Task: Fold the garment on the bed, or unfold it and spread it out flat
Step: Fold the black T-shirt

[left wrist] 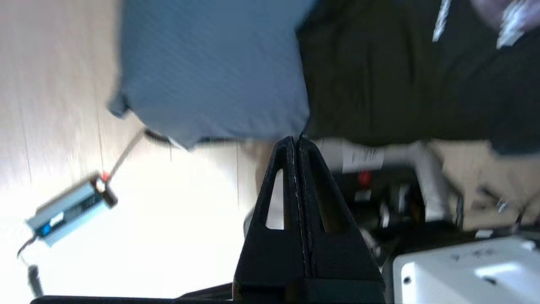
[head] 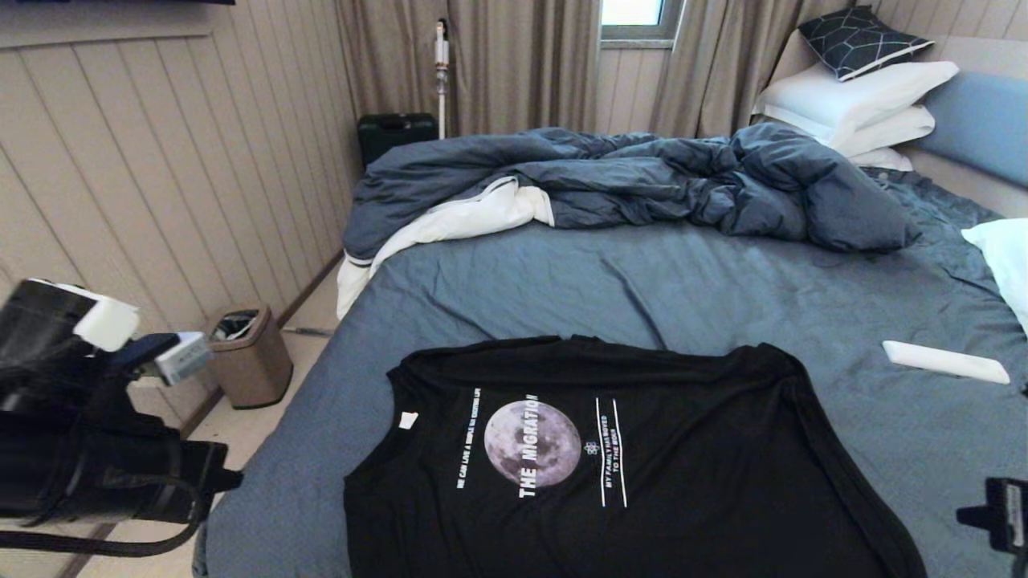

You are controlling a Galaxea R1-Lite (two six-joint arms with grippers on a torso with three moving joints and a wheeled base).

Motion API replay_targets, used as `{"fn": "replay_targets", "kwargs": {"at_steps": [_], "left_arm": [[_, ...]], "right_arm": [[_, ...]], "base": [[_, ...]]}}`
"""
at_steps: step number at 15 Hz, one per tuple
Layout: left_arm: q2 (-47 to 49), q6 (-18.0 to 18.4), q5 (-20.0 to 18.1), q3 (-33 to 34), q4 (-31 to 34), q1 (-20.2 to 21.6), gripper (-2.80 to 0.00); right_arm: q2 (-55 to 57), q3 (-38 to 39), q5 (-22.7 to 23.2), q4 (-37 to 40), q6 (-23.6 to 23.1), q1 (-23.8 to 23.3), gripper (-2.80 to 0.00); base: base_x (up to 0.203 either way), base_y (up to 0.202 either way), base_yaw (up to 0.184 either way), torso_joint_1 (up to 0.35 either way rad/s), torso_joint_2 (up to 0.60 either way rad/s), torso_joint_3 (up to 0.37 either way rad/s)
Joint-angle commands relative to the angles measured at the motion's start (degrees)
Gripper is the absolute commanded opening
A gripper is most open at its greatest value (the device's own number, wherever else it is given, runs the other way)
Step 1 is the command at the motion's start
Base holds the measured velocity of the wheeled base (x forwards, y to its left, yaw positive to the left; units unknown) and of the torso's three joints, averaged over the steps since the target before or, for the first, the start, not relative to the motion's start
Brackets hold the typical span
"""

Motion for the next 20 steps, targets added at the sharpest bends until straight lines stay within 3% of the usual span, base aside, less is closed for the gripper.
{"fn": "replay_targets", "kwargs": {"at_steps": [1, 5, 15, 20], "left_arm": [[8.0, -0.1, -0.2, -0.4, 0.2, -1.5, -2.80], [14.2, -0.1, -3.4, 0.2, 0.1, -2.3, -2.80], [21.7, -0.4, -3.5, 2.2, -7.6, -3.7, -2.80], [24.0, -0.6, -3.5, 2.5, -9.2, -5.0, -2.80]], "right_arm": [[5.3, 0.7, 2.1, 0.8, -2.3, -2.7, -2.80], [7.2, 6.4, 2.3, 0.3, -7.3, -5.8, -2.80], [14.3, 9.5, 2.0, -4.5, -7.8, -7.7, -2.80], [18.9, 13.0, 1.9, -11.7, -8.3, -9.8, -2.80]], "base": [[0.000, 0.000, 0.000, 0.000, 0.00, 0.000], [0.000, 0.000, 0.000, 0.000, 0.00, 0.000], [0.000, 0.000, 0.000, 0.000, 0.00, 0.000], [0.000, 0.000, 0.000, 0.000, 0.00, 0.000]]}}
